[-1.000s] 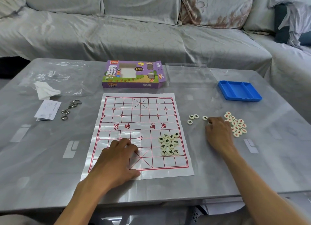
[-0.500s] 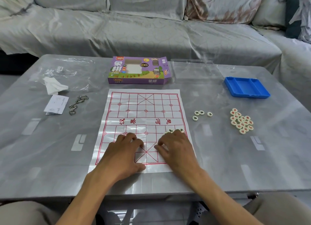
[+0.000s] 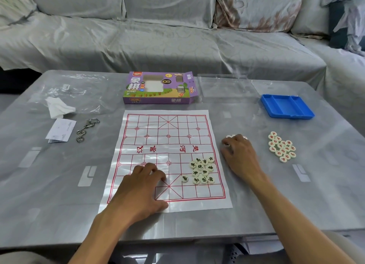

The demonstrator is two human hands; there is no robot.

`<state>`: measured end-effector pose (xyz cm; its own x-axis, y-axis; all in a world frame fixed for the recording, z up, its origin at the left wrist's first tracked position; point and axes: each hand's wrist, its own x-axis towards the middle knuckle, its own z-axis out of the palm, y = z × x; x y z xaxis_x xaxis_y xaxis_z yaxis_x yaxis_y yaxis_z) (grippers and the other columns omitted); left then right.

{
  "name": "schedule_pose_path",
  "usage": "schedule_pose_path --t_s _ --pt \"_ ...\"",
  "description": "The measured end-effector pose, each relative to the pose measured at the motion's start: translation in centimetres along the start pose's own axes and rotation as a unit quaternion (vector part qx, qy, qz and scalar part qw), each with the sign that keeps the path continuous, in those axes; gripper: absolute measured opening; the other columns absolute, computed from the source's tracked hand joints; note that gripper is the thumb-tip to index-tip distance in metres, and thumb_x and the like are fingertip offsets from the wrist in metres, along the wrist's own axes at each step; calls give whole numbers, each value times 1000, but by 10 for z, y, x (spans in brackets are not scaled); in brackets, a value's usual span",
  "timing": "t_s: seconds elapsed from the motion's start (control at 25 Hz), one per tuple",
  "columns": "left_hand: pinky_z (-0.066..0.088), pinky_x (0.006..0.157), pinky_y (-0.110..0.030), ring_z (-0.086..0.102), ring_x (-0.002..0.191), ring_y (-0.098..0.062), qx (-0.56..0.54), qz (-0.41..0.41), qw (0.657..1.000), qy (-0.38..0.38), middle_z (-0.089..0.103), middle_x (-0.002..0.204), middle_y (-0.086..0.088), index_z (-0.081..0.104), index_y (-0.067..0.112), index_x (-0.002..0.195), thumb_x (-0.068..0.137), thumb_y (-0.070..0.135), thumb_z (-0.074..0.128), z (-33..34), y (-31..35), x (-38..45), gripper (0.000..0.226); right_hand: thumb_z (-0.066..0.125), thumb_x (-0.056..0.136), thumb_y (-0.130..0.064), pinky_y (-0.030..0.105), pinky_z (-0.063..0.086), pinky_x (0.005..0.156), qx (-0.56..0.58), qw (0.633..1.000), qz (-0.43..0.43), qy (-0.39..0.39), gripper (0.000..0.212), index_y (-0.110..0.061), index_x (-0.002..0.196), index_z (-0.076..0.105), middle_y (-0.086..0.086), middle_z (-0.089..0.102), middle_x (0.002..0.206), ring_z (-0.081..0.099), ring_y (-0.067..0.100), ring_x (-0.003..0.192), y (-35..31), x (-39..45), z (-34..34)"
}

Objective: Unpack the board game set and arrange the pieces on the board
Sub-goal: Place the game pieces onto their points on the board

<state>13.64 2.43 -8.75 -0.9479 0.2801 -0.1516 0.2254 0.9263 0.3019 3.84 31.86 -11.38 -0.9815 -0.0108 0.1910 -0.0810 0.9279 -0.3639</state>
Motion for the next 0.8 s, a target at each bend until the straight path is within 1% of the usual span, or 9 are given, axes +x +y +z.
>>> schedule_pose_path --t_s 0.12,0.24,0.28,0.36,0.44,0.48,0.56,0.68,0.8 --pt "41 98 -29 35 123 -9 -3 0 1000 1 36 135 19 45 42 126 71 63 65 -1 1 -1 62 53 92 -22 29 38 71 4 999 31 11 15 -14 95 66 3 59 96 55 22 93 -3 5 1" --pt "40 100 -29 35 125 -9 3 -2 1000 0 36 136 19 44 41 127 72 63 64 -1 1 -1 63 59 89 -28 30 38 69 32 997 63 26 15 -14 87 64 -2 58 86 56 19 85 -16 1 -11" --pt "40 101 -29 35 125 -9 3 -1 1000 0 36 137 19 44 41 128 73 63 65 -1 1 -1 63 61 89 -32 29 39 70 62 996 42 49 16 -16 87 64 -4 59 86 54 16 83 -29 -5 -14" --pt "41 101 -30 35 125 -9 2 -1 1000 0 36 137 19 44 41 127 72 63 65 -2 1 -1 63 67 86 -35 28 40 71 94 992 -61 59 16 -19 88 66 -5 61 84 52 14 81 -65 -23 -10" --pt "40 102 -30 35 126 -9 2 -3 1000 -2 35 139 19 44 42 128 72 64 65 -2 2 -1 63 67 85 -39 30 38 74 41 986 -161 4 21 -19 90 70 -4 64 89 53 18 85 -95 -42 6" --pt "39 102 -30 34 127 -9 4 -5 1000 -3 34 140 19 43 43 129 73 65 64 -1 2 -2 64 65 86 -42 30 39 75 18 984 -177 -30 25 -19 93 72 -4 65 95 53 19 90 -102 -46 9" --pt "37 103 -30 33 127 -9 5 1 1000 2 33 140 20 42 43 128 74 65 63 -2 2 -3 62 61 89 -46 31 43 78 33 991 -128 -18 30 -21 100 72 -7 66 104 54 17 97 -95 -34 0" --pt "37 102 -29 34 126 -8 -1 4 1000 5 33 138 21 42 44 127 75 64 63 -2 1 -3 60 57 92 -35 37 48 86 77 996 6 49 22 -22 107 69 -4 66 113 58 20 102 -45 6 -27" --pt "38 101 -29 34 126 -9 -1 3 1000 1 33 137 20 43 43 127 74 64 63 -2 2 -2 60 54 93 -20 40 41 98 -2 992 126 12 31 -17 123 60 8 57 130 52 28 115 12 25 -33"
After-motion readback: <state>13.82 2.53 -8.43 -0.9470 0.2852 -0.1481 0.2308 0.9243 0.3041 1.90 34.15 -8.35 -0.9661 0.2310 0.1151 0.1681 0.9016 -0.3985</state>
